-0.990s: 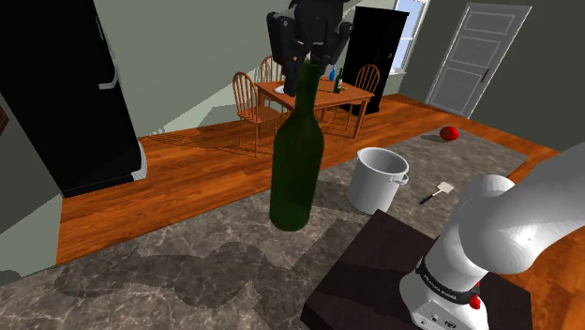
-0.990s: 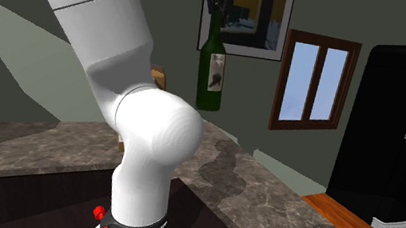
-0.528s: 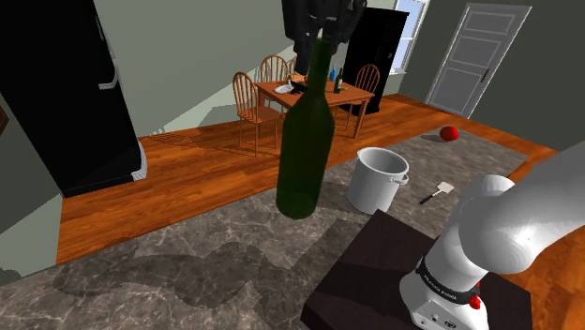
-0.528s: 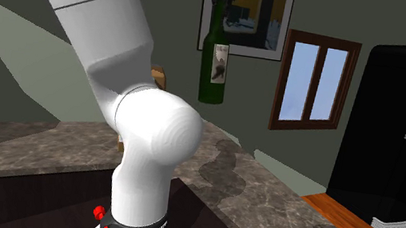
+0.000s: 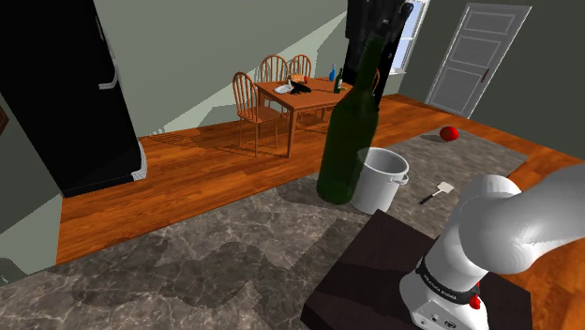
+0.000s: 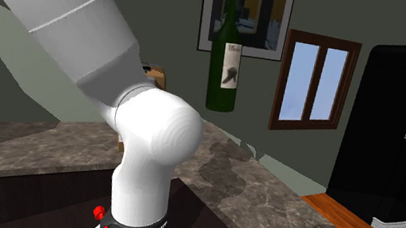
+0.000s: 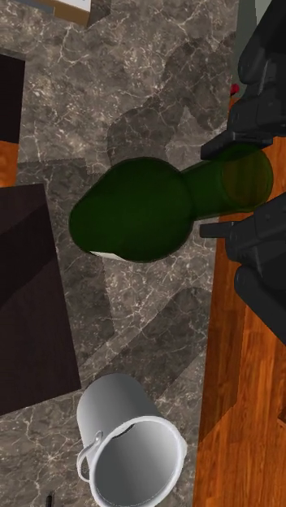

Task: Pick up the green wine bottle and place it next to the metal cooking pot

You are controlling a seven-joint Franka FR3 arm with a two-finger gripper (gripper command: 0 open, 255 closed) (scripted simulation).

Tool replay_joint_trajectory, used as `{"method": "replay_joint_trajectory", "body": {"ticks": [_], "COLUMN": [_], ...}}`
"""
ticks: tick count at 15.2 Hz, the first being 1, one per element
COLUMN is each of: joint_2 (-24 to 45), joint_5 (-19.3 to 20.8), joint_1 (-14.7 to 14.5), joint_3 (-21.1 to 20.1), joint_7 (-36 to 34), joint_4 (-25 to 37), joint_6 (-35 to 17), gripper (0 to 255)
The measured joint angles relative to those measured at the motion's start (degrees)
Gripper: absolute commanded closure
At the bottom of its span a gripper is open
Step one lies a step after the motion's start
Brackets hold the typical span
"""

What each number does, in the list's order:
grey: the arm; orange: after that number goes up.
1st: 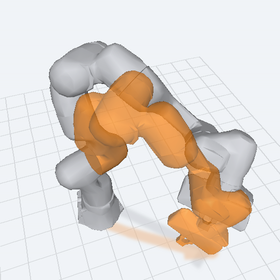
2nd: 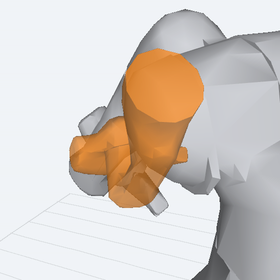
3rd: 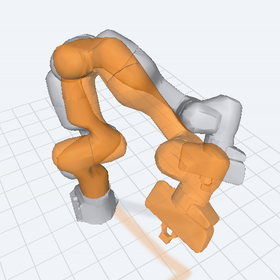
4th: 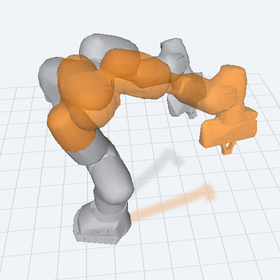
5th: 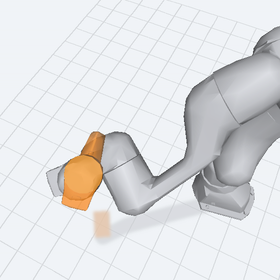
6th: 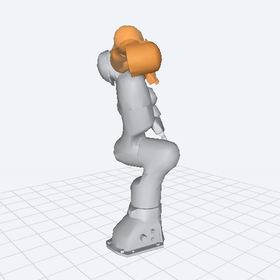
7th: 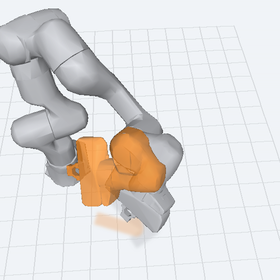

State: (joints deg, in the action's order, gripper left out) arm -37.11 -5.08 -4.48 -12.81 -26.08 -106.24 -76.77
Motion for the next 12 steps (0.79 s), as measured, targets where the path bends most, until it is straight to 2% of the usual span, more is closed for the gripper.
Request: {"method": "replay_joint_trajectory", "body": {"ticks": [4,12], "joint_2": [-4.71,-11.80], "joint_5": [2.00,7.79], "joint_1": [0.18,0.83], "joint_3": [5.14,14.81], "joint_7": [5.36,15.42], "joint_4": [-4.01,-7.86], "joint_6": [0.98,4.24], "gripper": [255,255]}}
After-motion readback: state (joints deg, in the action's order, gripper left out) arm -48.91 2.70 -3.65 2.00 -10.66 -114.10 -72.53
